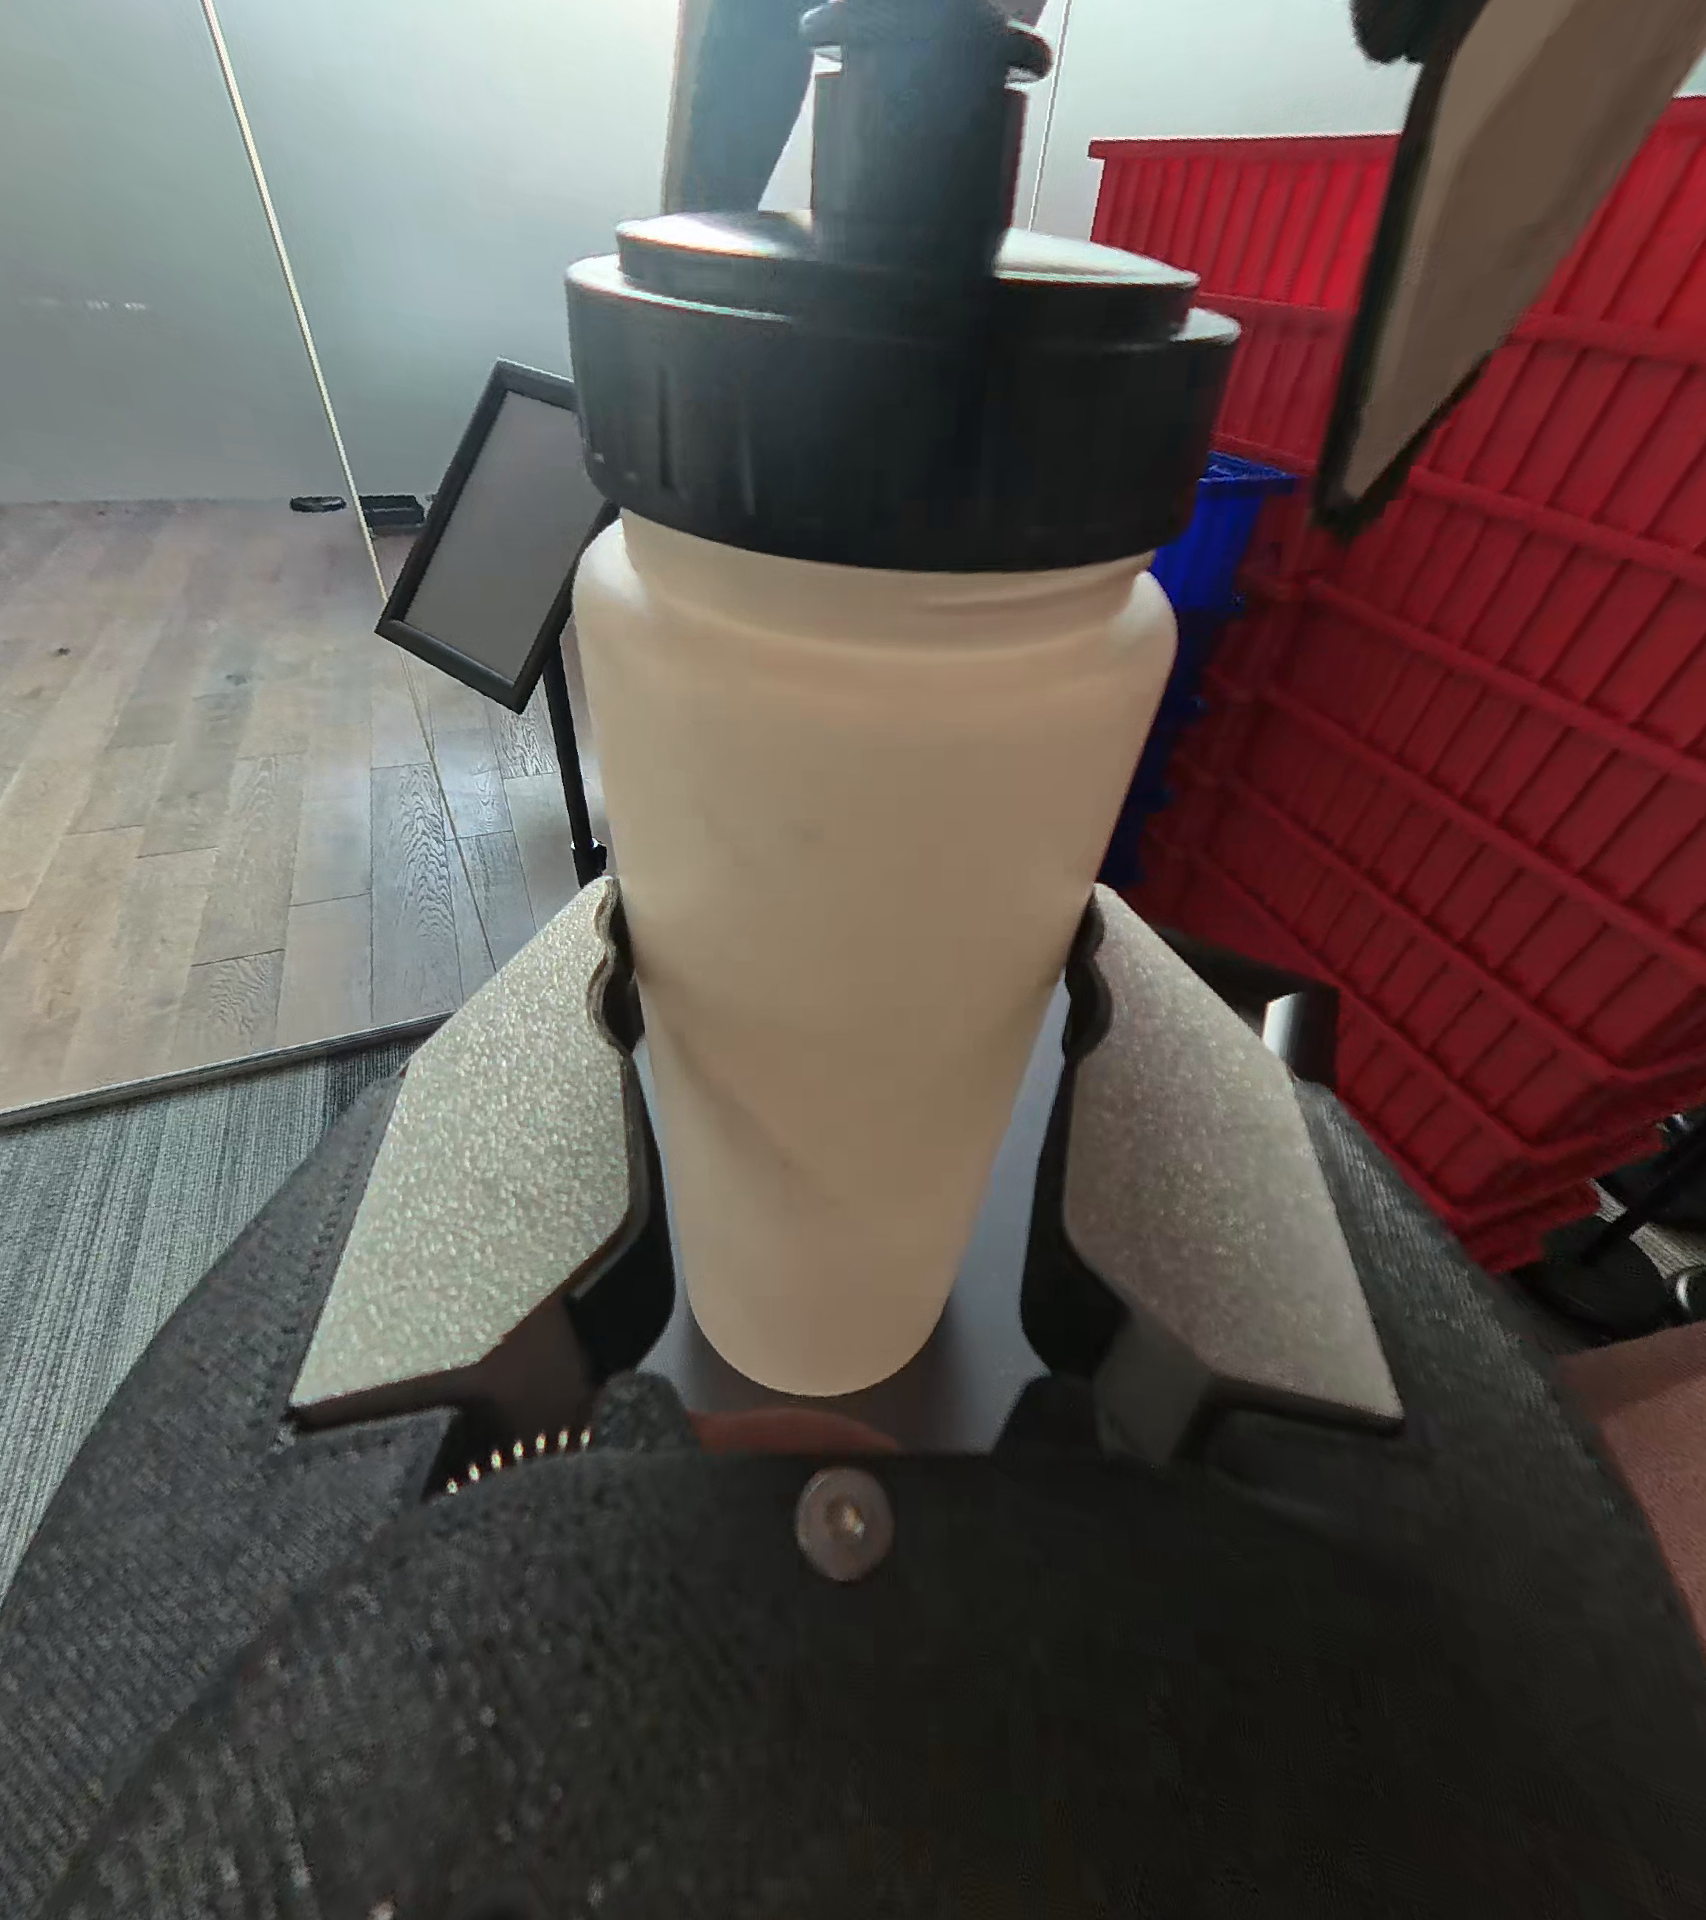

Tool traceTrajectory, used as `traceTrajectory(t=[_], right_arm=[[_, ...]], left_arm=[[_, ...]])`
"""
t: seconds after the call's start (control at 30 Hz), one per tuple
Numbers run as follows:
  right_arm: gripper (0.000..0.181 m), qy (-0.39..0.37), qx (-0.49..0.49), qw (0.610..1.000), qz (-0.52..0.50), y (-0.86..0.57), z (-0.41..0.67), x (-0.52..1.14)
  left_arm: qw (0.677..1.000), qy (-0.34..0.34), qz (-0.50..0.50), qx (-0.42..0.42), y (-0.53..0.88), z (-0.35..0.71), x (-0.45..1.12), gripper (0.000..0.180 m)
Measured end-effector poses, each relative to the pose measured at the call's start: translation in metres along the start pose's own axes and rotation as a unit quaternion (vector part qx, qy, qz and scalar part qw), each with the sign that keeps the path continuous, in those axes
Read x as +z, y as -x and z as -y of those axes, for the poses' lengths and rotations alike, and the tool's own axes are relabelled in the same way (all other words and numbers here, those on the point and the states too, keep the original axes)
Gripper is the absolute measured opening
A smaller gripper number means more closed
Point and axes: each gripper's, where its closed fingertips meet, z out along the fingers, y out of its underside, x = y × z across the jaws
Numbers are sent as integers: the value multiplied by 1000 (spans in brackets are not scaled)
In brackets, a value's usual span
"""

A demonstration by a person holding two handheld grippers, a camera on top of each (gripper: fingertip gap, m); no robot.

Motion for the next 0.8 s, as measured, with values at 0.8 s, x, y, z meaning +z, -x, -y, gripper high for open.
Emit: traceTrajectory(t=[0.8], right_arm=[[63, -302, 92, 945, 82, 5, -5, -27]], left_arm=[[1000, -6, 0, -3, 2, 1, 2, 84]])
